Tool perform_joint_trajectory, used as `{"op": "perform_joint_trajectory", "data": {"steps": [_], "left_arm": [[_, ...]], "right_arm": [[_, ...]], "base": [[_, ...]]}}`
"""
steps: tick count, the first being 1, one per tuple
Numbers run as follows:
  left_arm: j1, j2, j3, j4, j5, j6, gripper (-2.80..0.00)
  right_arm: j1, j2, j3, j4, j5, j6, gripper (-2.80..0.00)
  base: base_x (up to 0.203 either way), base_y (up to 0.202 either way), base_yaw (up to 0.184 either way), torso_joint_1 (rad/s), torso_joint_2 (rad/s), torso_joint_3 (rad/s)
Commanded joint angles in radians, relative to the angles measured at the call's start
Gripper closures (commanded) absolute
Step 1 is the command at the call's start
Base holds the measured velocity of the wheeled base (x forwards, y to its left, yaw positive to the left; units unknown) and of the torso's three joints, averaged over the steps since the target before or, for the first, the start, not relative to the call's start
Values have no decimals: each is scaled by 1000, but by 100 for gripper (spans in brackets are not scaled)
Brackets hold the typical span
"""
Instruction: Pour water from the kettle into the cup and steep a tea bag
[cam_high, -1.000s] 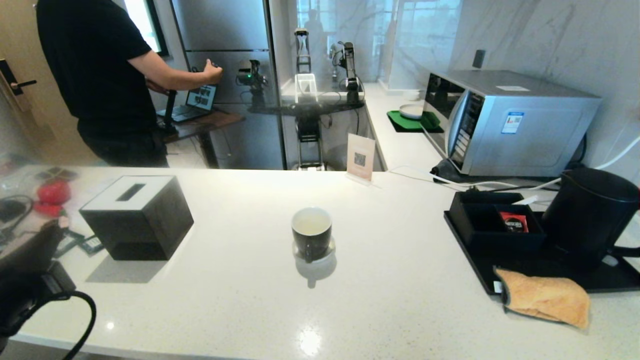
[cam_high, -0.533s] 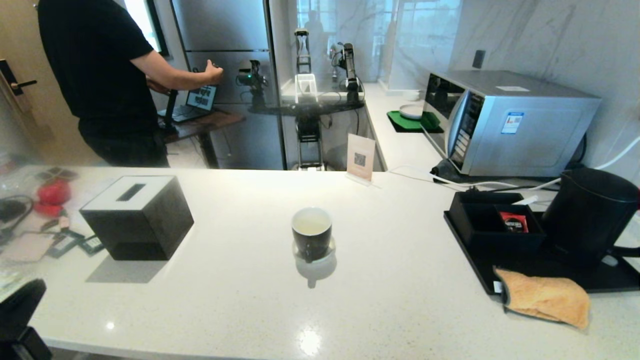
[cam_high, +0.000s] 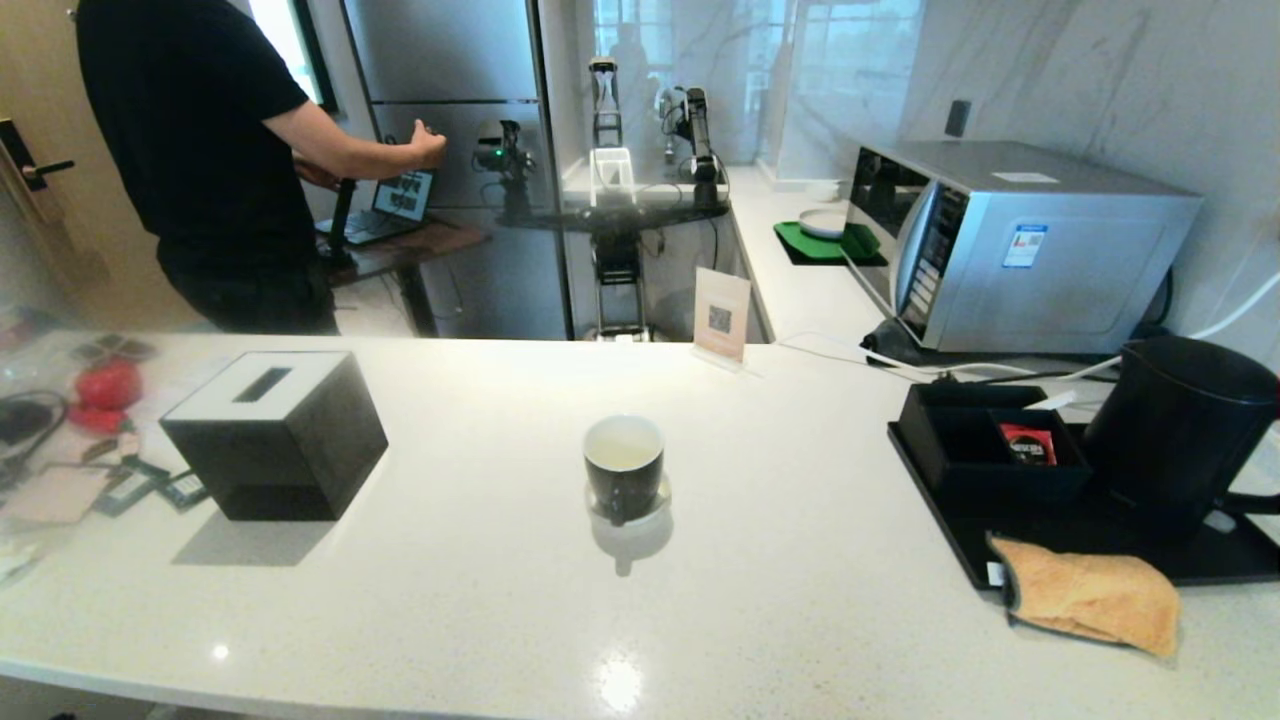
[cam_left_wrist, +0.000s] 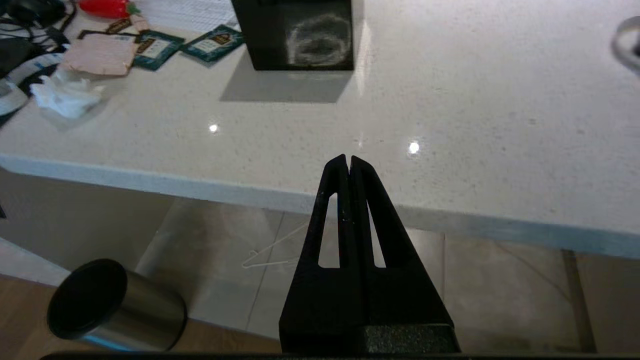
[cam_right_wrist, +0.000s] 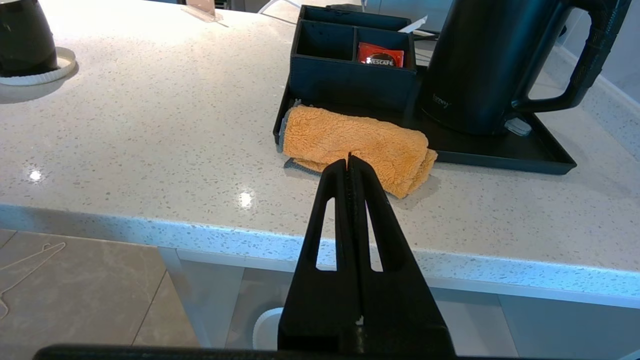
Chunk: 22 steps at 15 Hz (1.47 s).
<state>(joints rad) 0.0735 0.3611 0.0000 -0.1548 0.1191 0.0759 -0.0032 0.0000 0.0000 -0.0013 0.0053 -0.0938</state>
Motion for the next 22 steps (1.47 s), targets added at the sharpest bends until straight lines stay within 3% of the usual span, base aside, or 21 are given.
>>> {"op": "perform_joint_trajectory", "data": {"steps": [1, 8, 11, 13, 15, 22], "left_arm": [[-35, -121, 0, 23, -12, -16, 0], [-72, -360, 0, 134, -88, -133, 0], [-72, -359, 0, 137, -90, -123, 0], [-73, -358, 0, 144, -107, -43, 0], [-73, -358, 0, 144, -118, -16, 0], [-73, -360, 0, 144, -116, -36, 0]], "right_arm": [[0, 1, 0, 0, 1, 0, 0], [0, 0, 0, 0, 1, 0, 0], [0, 0, 0, 0, 1, 0, 0], [0, 0, 0, 0, 1, 0, 0], [0, 0, 0, 0, 1, 0, 0], [0, 0, 0, 0, 1, 0, 0]], "base": [[0, 0, 0, 0, 0, 0], [0, 0, 0, 0, 0, 0], [0, 0, 0, 0, 0, 0], [0, 0, 0, 0, 0, 0], [0, 0, 0, 0, 0, 0], [0, 0, 0, 0, 0, 0]]}}
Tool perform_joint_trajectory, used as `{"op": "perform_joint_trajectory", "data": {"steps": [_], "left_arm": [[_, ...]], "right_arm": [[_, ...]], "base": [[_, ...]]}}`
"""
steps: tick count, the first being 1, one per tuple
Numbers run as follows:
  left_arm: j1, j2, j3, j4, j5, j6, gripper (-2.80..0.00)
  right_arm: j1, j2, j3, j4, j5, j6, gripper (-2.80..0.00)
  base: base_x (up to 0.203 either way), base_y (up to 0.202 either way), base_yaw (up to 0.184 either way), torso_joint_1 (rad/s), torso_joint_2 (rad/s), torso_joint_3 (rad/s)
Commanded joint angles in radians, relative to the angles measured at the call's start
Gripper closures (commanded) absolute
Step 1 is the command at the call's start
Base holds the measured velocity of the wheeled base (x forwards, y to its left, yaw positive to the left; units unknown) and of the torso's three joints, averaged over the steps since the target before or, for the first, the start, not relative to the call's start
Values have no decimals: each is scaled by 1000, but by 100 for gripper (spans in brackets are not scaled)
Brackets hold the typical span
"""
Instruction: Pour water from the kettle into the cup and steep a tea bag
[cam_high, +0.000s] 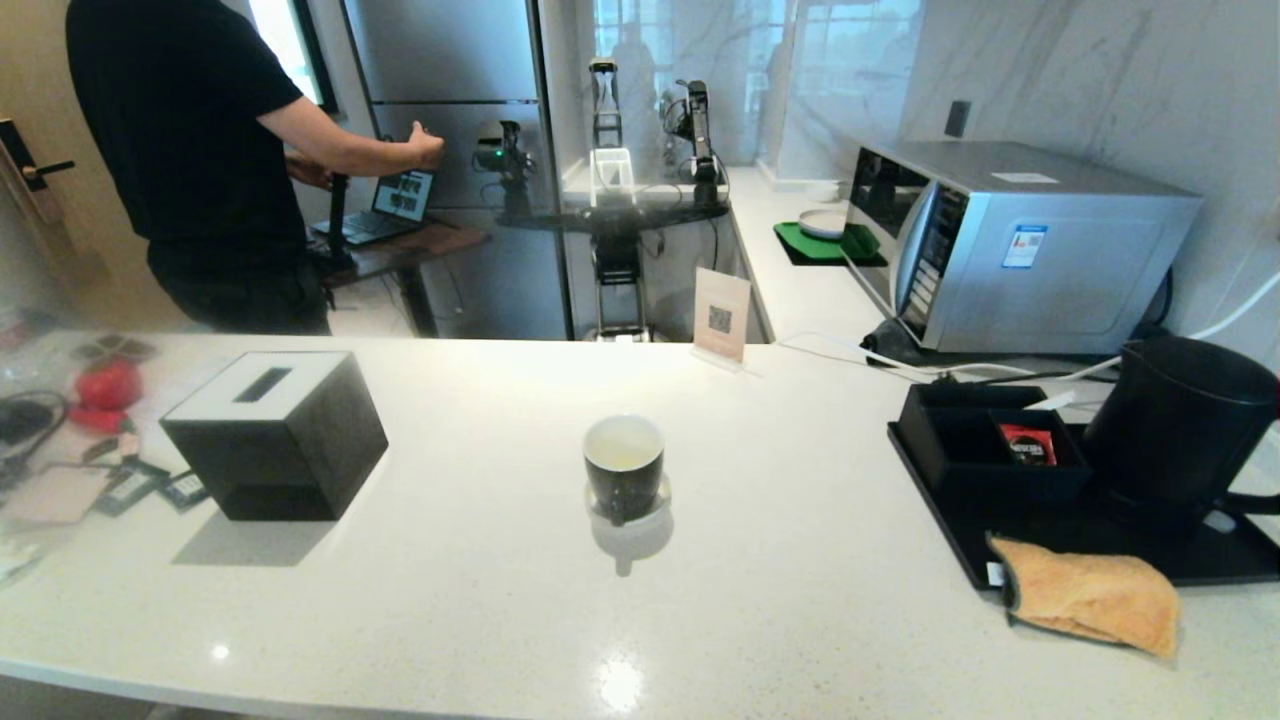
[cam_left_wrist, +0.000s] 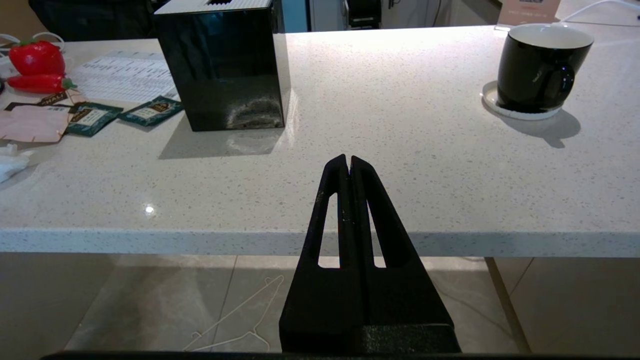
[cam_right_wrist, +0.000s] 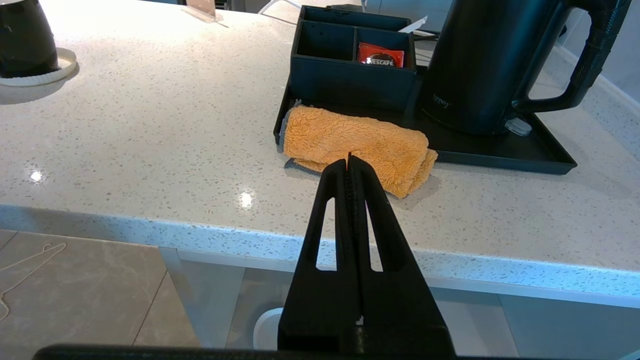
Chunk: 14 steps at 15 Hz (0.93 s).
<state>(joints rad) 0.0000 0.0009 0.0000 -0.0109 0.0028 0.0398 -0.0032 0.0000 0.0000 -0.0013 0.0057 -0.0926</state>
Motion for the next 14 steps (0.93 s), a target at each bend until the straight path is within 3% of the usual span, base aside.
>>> {"op": "perform_joint_trajectory", "data": {"steps": [1, 14], "left_arm": [[0, 1, 0, -1, 0, 0, 0], [0, 1, 0, -1, 2, -3, 0]], "right_arm": [[0, 0, 0, 0, 0, -1, 0], [0, 0, 0, 0, -1, 4, 0]], "base": [[0, 0, 0, 0, 0, 0], [0, 0, 0, 0, 0, 0]]}}
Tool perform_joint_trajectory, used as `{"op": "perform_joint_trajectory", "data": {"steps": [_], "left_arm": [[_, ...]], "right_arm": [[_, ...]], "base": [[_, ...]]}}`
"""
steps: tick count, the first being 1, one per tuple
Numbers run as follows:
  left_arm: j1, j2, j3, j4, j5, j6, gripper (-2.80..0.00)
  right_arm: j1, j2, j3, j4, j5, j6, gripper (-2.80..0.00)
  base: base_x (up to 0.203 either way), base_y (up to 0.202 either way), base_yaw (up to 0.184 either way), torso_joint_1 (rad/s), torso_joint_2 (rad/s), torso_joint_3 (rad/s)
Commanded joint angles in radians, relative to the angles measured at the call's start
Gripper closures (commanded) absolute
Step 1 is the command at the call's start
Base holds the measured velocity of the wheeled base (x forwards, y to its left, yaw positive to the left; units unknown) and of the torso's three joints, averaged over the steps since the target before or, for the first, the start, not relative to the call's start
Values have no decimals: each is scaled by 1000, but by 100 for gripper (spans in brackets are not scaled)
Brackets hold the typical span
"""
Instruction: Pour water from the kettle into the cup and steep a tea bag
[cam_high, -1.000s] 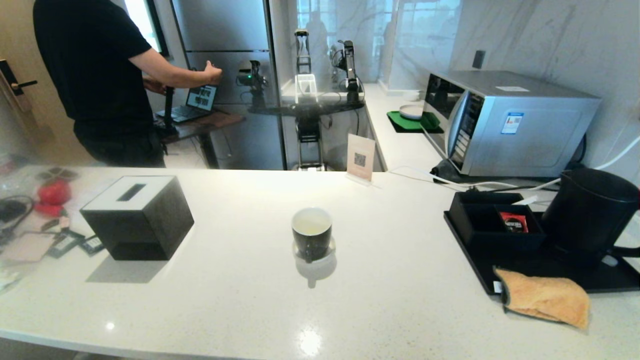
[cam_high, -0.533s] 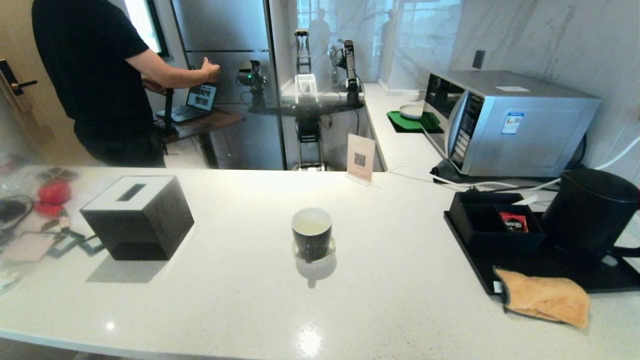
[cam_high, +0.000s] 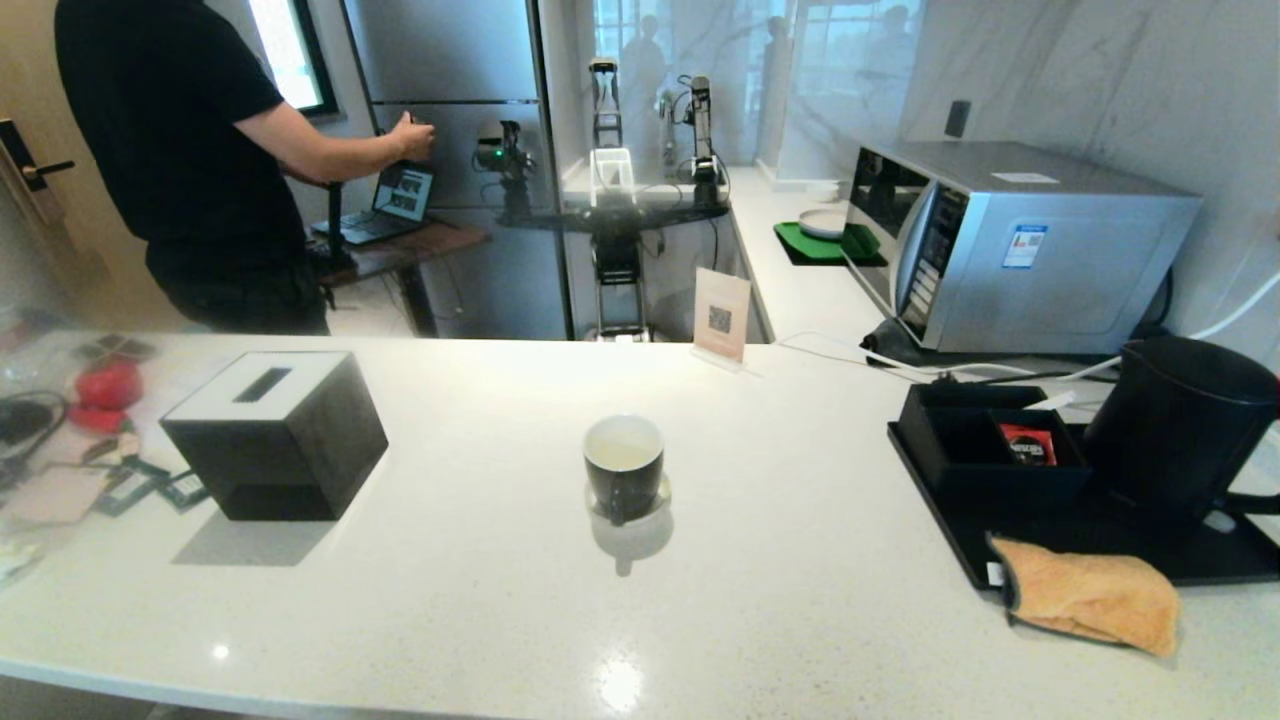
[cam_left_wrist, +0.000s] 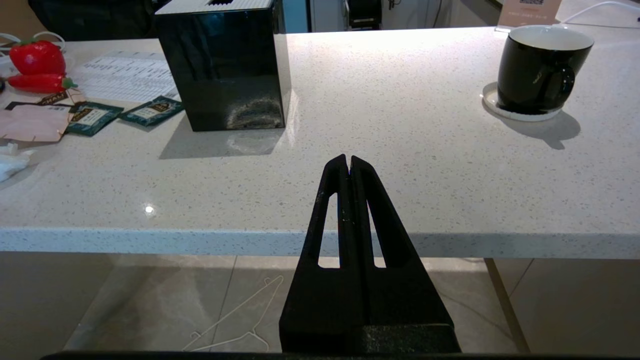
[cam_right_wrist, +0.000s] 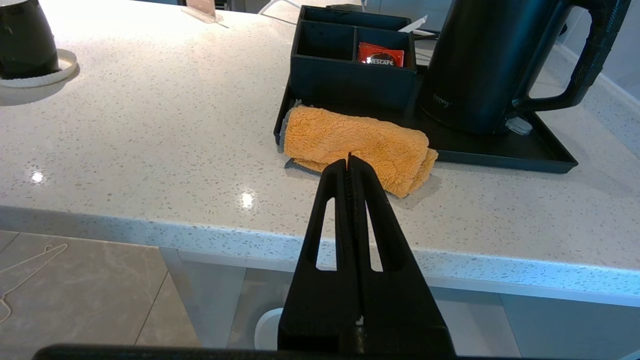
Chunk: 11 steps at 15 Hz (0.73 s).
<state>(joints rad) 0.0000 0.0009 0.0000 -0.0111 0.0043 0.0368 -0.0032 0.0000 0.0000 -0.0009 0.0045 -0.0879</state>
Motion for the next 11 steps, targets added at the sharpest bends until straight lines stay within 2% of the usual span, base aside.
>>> {"op": "perform_joint_trajectory", "data": {"steps": [1, 6, 11], "left_arm": [[0, 1, 0, -1, 0, 0, 0], [0, 1, 0, -1, 0, 0, 0], [0, 1, 0, -1, 0, 0, 0]], "right_arm": [[0, 0, 0, -1, 0, -1, 0], [0, 2, 0, -1, -1, 42, 0], [0, 0, 0, -1, 0, 49, 0]], "base": [[0, 0, 0, 0, 0, 0], [0, 0, 0, 0, 0, 0], [0, 0, 0, 0, 0, 0]]}}
